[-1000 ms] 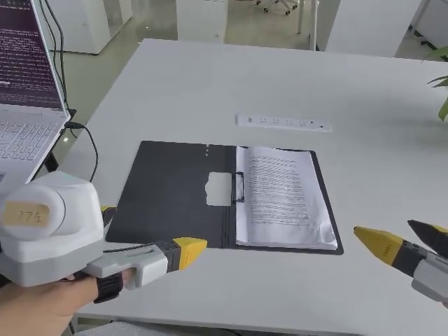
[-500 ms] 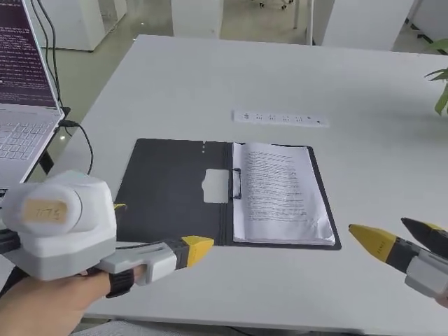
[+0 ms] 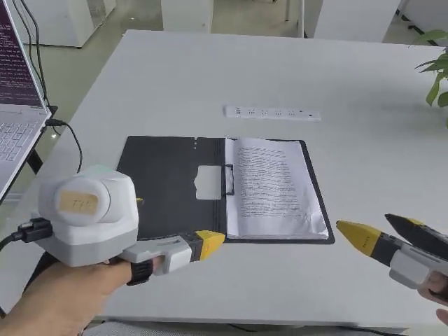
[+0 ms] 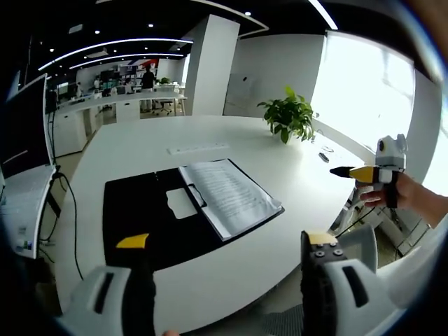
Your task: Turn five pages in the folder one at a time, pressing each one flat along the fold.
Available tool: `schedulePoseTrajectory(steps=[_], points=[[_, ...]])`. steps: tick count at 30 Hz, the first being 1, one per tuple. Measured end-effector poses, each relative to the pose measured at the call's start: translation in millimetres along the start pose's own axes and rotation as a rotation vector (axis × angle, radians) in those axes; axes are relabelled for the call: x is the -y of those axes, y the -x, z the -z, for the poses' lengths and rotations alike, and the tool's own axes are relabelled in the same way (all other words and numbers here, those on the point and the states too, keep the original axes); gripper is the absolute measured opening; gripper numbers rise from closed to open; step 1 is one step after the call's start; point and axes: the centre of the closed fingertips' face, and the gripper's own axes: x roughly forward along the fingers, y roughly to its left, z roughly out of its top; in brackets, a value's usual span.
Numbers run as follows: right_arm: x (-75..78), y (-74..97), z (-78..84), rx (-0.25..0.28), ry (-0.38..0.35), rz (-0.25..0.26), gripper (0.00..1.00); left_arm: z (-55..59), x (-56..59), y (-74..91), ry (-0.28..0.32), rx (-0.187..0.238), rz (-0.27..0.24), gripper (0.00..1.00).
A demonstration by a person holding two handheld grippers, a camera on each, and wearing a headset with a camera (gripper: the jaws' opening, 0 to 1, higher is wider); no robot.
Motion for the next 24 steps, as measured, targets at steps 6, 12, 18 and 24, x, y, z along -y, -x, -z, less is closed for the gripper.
schedulePoseTrajectory(steps=[6,12,18,24], points=[[1.7,-3.9,4.2,-0.005,-0.009,-0.003,0.76,2.5,6.2,-21.0,-0.008,-0.016,0.029,0.84],[5.4,-8.3,7.7,-0.009,-0.015,0.000,0.76,5.4,12.7,-43.0,-0.032,-0.039,0.054,0.82],[10.6,-11.7,11.1,-0.011,-0.021,0.001,0.75,6.6,19.6,-66.6,-0.048,-0.051,0.072,0.81],[13.9,-14.8,13.6,-0.011,-0.028,0.000,0.73,8.5,26.6,-88.6,-0.072,-0.069,0.092,0.80]])
